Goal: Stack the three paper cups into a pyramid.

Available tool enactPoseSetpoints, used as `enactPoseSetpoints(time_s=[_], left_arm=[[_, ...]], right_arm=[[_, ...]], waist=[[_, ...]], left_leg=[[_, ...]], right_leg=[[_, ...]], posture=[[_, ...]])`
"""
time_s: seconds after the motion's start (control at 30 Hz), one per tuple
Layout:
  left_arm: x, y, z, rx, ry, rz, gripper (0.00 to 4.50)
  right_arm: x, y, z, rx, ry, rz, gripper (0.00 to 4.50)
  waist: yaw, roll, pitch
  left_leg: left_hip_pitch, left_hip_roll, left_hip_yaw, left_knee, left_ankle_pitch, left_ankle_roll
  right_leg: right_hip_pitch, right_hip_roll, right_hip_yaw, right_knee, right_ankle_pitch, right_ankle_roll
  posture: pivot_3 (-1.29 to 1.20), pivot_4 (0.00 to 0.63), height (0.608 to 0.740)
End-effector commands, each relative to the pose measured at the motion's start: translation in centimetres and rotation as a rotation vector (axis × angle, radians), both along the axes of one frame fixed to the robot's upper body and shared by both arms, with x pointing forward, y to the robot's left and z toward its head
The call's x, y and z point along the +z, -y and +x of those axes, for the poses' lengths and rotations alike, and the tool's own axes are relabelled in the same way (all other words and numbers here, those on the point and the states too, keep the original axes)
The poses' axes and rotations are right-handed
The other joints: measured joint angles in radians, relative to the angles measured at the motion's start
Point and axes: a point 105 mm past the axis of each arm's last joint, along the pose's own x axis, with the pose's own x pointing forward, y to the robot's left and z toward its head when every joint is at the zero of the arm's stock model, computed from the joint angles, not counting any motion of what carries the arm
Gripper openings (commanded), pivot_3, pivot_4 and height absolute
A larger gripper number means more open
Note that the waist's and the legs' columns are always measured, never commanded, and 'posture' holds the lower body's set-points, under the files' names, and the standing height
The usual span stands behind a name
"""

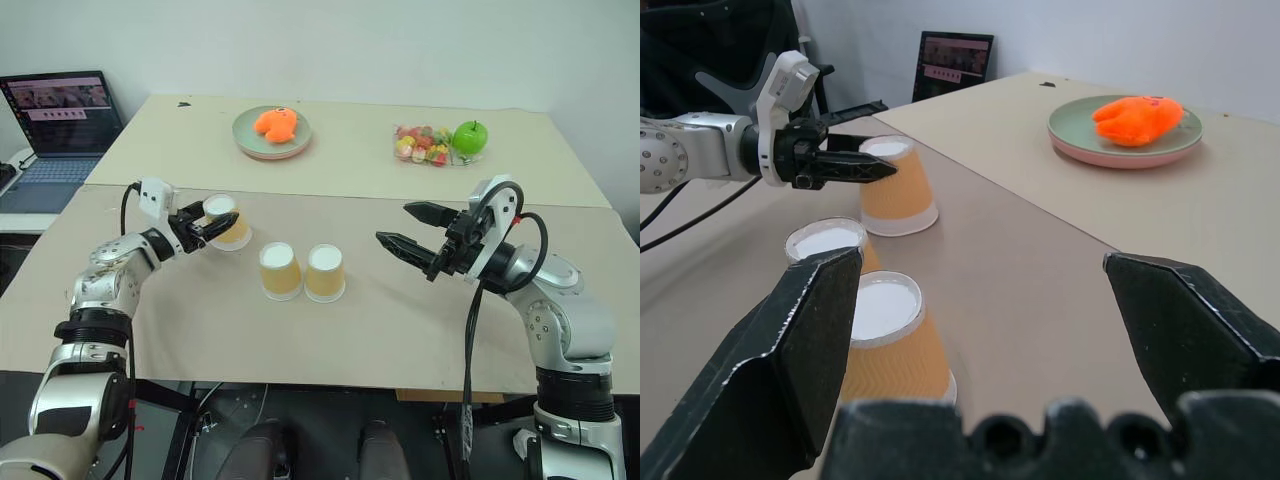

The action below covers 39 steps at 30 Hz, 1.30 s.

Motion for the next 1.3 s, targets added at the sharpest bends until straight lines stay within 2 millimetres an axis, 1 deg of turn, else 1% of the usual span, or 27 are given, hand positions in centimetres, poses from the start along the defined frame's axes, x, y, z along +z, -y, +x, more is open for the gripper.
enactPoseSetpoints(time_s=[0.03, 0.13, 0.27, 0.3, 0.4, 0.53, 0.6, 0.7, 0.83, 0.9, 1.0, 1.3], left_arm=[[2.1, -0.1, 0.2, 0.013, 0.076, 0.008, 2.44], [2.7, -0.4, 0.1, 0.028, 0.097, 0.003, 2.44], [5.3, -0.2, -0.2, 0.008, 0.161, -0.027, 2.44], [6.5, 0.6, -0.6, -0.039, 0.183, -0.033, 2.44], [9.9, 3.8, -2.6, -0.230, 0.239, -0.042, 2.44], [12.7, 7.2, -5.7, -0.496, 0.231, -0.016, 2.44], [13.5, 8.5, -7.8, -0.654, 0.191, 0.012, 2.44], [13.4, 9.3, -9.7, -0.792, 0.145, 0.085, 2.44], [12.9, 9.6, -10.6, -0.905, 0.081, 0.113, 2.44], [12.7, 10.0, -10.1, -0.915, 0.067, 0.108, 2.44], [11.6, 10.6, -9.2, -0.913, 0.043, 0.113, 2.44], [9.6, 11.1, -7.8, -0.912, -0.016, 0.108, 2.44]], right_arm=[[1.6, 0.2, -0.4, -0.001, 0.078, 0.010, 4.50], [1.6, 0.1, -0.3, 0.005, 0.076, 0.009, 4.50], [1.5, 0.0, -0.3, 0.014, 0.075, 0.005, 4.50], [1.6, -0.1, -0.3, 0.014, 0.075, 0.005, 4.50], [1.6, -0.2, -0.3, 0.025, 0.072, -0.001, 4.50], [1.2, -0.2, -1.0, 0.064, 0.052, -0.027, 4.50], [1.1, 0.0, -1.6, 0.074, 0.055, -0.046, 4.50], [0.9, 0.4, -2.0, 0.060, 0.060, -0.063, 4.50], [0.5, 0.5, -2.6, 0.044, 0.055, -0.080, 4.50], [0.4, 0.5, -2.7, 0.038, 0.053, -0.075, 4.50], [0.3, 0.3, -2.8, 0.028, 0.053, -0.071, 4.50], [0.8, 0.8, -2.7, -0.020, 0.071, -0.056, 4.50]], waist=[[0.000, 0.000, 0.000], [0.000, 0.000, 0.000], [0.000, 0.000, 0.000], [0.000, 0.000, 0.000], [0.002, -0.001, 0.001], [0.002, -0.001, 0.001], [0.001, -0.001, 0.001], [-0.003, -0.001, 0.001], [-0.006, -0.001, 0.001], [-0.007, -0.001, 0.001], [-0.006, -0.001, 0.001], [-0.005, -0.001, 0.001]], left_leg=[[0.000, 0.000, 0.000, 0.000, 0.000, 0.000], [0.000, 0.000, 0.000, 0.000, 0.000, 0.000], [0.000, 0.000, 0.000, 0.000, 0.000, 0.000], [-0.001, 0.000, 0.000, 0.000, 0.000, 0.000], [-0.002, 0.000, -0.001, 0.001, 0.000, 0.000], [-0.003, 0.000, -0.001, 0.002, 0.000, 0.000], [-0.003, 0.000, -0.001, 0.001, 0.000, 0.000], [-0.003, 0.000, -0.001, 0.001, 0.000, 0.000], [-0.002, 0.000, -0.001, 0.001, 0.000, 0.000], [-0.002, 0.000, -0.001, 0.001, 0.000, 0.000], [-0.002, 0.000, -0.001, 0.001, 0.000, 0.000], [-0.002, 0.000, -0.001, 0.002, 0.000, 0.000]], right_leg=[[0.000, 0.000, 0.000, 0.000, 0.000, 0.000], [0.000, 0.000, 0.000, 0.000, 0.000, 0.000], [0.000, 0.000, 0.000, 0.000, 0.000, 0.000], [-0.001, 0.000, 0.000, 0.000, 0.000, 0.000], [-0.001, 0.000, -0.001, 0.001, 0.000, 0.000], [-0.001, 0.000, -0.001, 0.001, 0.000, 0.001], [-0.001, 0.000, -0.001, 0.001, 0.000, 0.001], [-0.001, 0.000, -0.001, 0.001, 0.000, 0.001], [-0.001, 0.000, 0.000, 0.000, 0.000, 0.001], [-0.001, 0.001, -0.001, 0.001, 0.000, 0.001], [-0.001, 0.001, 0.000, 0.000, 0.000, 0.001], [-0.001, 0.001, 0.000, 0.000, 0.000, 0.001]], posture=[[0.00, 0.150, 0.676], [0.00, 0.150, 0.676], [0.00, 0.150, 0.676], [0.00, 0.150, 0.676], [0.00, 0.150, 0.676], [0.00, 0.150, 0.676], [0.00, 0.150, 0.676], [0.00, 0.150, 0.676], [0.00, 0.150, 0.676], [0.00, 0.150, 0.676], [0.00, 0.150, 0.676], [0.00, 0.150, 0.676]])
